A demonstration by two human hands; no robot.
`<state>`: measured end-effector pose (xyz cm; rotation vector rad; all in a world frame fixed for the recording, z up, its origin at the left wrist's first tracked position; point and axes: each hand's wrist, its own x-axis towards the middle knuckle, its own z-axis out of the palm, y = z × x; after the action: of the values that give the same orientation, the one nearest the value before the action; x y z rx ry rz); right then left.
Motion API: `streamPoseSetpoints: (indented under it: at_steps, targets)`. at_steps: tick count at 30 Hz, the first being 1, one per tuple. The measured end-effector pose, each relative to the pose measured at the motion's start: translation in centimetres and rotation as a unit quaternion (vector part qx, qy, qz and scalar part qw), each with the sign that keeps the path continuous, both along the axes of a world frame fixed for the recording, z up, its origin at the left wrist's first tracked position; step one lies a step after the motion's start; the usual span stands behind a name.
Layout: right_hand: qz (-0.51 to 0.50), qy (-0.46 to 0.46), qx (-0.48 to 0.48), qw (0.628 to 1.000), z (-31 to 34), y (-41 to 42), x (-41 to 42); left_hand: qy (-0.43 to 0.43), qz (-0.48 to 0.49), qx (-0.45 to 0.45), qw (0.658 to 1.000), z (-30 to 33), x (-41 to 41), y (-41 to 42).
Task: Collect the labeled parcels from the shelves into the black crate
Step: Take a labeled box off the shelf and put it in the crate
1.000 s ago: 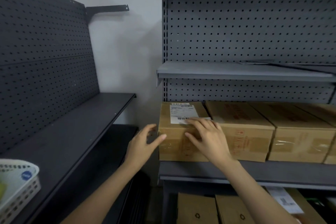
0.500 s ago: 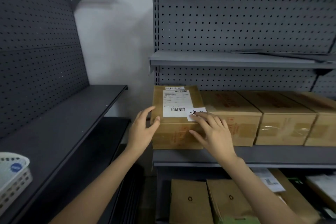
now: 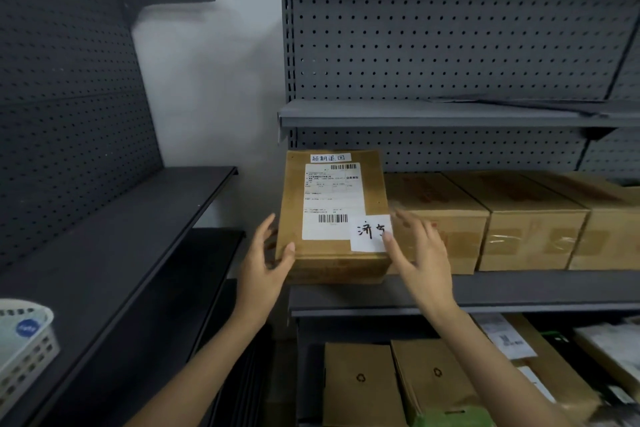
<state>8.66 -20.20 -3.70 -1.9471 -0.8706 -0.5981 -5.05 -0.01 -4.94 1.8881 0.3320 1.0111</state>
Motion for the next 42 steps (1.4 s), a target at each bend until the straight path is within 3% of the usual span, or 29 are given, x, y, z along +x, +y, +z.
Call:
streamPoseSetpoints:
  at_steps: [6,13,22,31,42]
  targets:
    - [0.079,0.193,0.018,0.978,-1.0,0.8,0.0,0.008,0.009,-0.047,0.999,-0.3,0.2,-0.3]
    - [0.107,0.181,0.036,0.977,-0.5,0.6,-2.6,-0.031,0.004,-0.072,0.997,0.0,-2.3,-1.6]
    - [0.159,0.19,0.084,0.965,1.2,-4.5,-7.7,-0.066,0.031,-0.038,0.997,2.0,-8.1,-6.8]
    - [0.109,0.223,0.113,0.962,0.7,-18.7,-11.9,-0.057,-0.056,-0.045,0.996,1.9,-10.3,-19.7]
    - [-0.038,0.274,0.211,0.937,-1.8,-41.9,-12.6,0.0,-0.295,-0.06,0.954,-1.9,-0.3,-39.8]
